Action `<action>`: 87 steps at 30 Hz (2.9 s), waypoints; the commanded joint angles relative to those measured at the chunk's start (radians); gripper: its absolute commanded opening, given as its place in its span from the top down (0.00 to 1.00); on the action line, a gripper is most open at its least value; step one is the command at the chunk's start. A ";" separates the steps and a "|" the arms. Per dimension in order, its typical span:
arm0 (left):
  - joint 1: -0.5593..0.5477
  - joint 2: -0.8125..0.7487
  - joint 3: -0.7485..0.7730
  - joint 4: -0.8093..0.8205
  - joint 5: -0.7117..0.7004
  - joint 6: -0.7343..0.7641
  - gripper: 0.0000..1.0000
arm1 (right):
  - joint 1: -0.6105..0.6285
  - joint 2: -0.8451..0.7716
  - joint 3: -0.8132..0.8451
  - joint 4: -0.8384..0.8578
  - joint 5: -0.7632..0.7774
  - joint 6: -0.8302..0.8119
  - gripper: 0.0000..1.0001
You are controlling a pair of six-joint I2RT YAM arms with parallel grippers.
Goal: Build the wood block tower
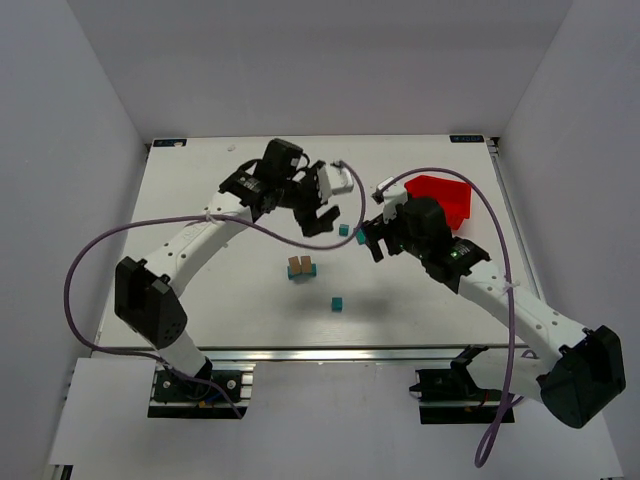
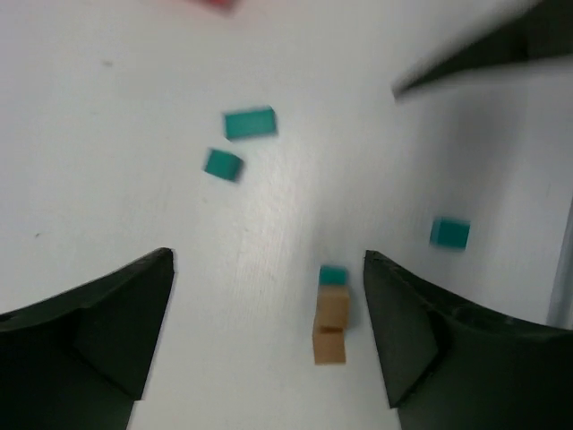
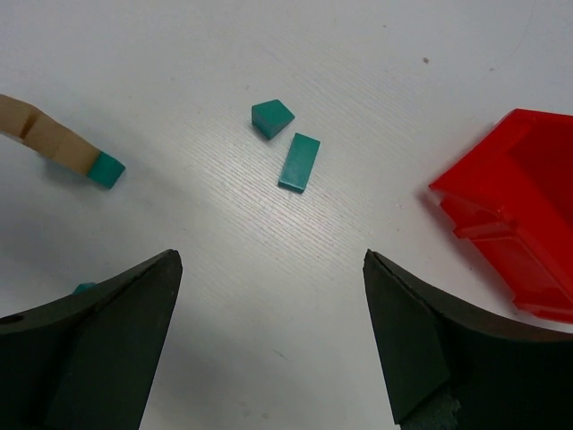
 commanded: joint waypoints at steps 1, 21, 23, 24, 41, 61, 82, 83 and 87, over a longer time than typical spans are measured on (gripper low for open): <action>0.022 -0.017 0.156 0.174 -0.087 -0.393 0.14 | 0.004 -0.008 -0.002 0.078 -0.026 0.064 0.13; 0.022 -0.419 -0.648 0.172 -0.724 -1.432 1.00 | 0.066 0.226 0.031 0.120 -0.088 0.345 1.00; 0.024 -0.415 -0.666 0.218 -0.719 -1.420 1.00 | 0.083 0.251 0.048 0.121 -0.119 0.344 1.00; 0.024 -0.407 -0.671 0.235 -0.719 -1.403 1.00 | 0.089 0.283 0.056 0.119 -0.136 0.338 1.00; 0.024 -0.209 -0.636 0.415 -0.698 -1.311 1.00 | 0.154 0.507 0.194 0.137 -0.176 0.315 1.00; 0.022 -0.151 -0.634 0.467 -0.592 -1.272 1.00 | 0.165 0.599 0.258 0.142 -0.242 0.316 1.00; 0.018 -0.177 -0.642 0.435 -0.630 -1.277 1.00 | 0.181 0.617 0.261 0.142 -0.275 0.312 1.00; 0.015 -0.175 -0.639 0.436 -0.620 -1.271 1.00 | 0.181 0.618 0.264 0.141 -0.275 0.312 1.00; 0.005 -0.171 -0.631 0.442 -0.612 -1.262 1.00 | 0.185 0.625 0.272 0.141 -0.279 0.309 1.00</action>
